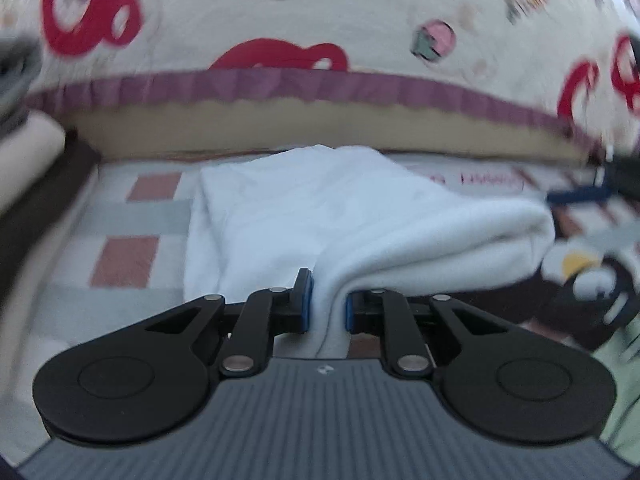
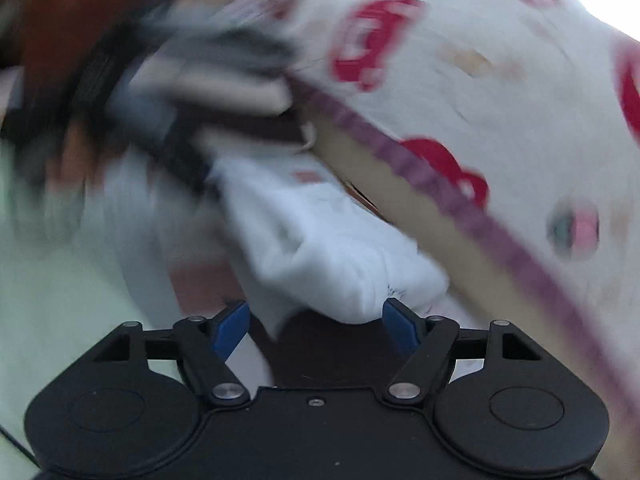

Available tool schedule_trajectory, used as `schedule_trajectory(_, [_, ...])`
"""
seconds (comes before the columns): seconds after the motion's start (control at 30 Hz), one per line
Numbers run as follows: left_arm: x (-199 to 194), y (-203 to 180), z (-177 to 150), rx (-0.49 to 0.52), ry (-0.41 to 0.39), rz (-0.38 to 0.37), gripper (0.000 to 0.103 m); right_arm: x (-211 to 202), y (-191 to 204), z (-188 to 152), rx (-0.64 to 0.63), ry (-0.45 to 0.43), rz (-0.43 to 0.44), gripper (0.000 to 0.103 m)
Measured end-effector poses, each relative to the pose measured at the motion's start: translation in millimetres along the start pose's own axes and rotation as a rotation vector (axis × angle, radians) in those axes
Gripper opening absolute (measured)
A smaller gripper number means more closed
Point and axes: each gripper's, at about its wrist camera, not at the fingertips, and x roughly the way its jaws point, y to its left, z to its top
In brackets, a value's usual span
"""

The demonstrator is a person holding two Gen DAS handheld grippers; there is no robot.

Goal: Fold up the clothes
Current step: 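Grasp the folded shirt end with the left gripper while the right gripper grasps the other end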

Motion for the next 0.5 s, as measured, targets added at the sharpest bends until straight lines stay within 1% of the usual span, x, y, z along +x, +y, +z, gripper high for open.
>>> schedule_trajectory(0.1, [-3, 1, 4, -0.022, -0.021, -0.024, 0.015, 27, 18, -5, -0.188, 0.026, -0.102, 0.077])
schedule_trajectory(0.13, [-5, 2, 5, -0.02, -0.03, -0.029, 0.015, 35, 20, -5, -0.225, 0.012, -0.147, 0.077])
schedule_trajectory(0.17, [-4, 5, 6, -0.03, -0.031, -0.038, 0.015, 39, 20, -2, -0.236, -0.009, -0.173, 0.077])
schedule_trajectory(0.2, [-5, 9, 5, -0.042, -0.032, -0.049, 0.015, 41, 18, 2, -0.224, -0.032, -0.181, 0.076])
schedule_trajectory(0.27, [-6, 14, 2, -0.04, -0.037, -0.065, 0.015, 46, 13, 11, -0.22, -0.085, -0.169, 0.077])
schedule_trajectory(0.3, [-7, 13, -1, -0.001, -0.039, -0.067, 0.015, 48, 12, 16, -0.237, -0.108, -0.153, 0.077])
schedule_trajectory(0.33, [-9, 10, -4, 0.06, -0.038, -0.065, 0.015, 53, 11, 20, -0.28, -0.116, -0.129, 0.074])
schedule_trajectory(0.37, [-11, 3, -9, 0.164, -0.035, -0.059, 0.015, 58, 10, 25, -0.309, -0.112, -0.101, 0.074])
schedule_trajectory(0.4, [-13, -3, -14, 0.238, -0.032, -0.056, 0.015, 62, 8, 30, -0.338, -0.109, -0.073, 0.067])
schedule_trajectory(0.43, [-14, -9, -20, 0.311, -0.029, -0.052, 0.016, 66, 5, 35, -0.348, -0.1, -0.032, 0.043])
schedule_trajectory(0.47, [-14, -14, -25, 0.365, -0.02, -0.038, 0.018, 68, -2, 40, -0.307, -0.081, 0.036, 0.027])
schedule_trajectory(0.5, [-13, -17, -28, 0.391, -0.018, -0.017, 0.018, 69, -9, 43, -0.256, -0.065, 0.087, 0.025])
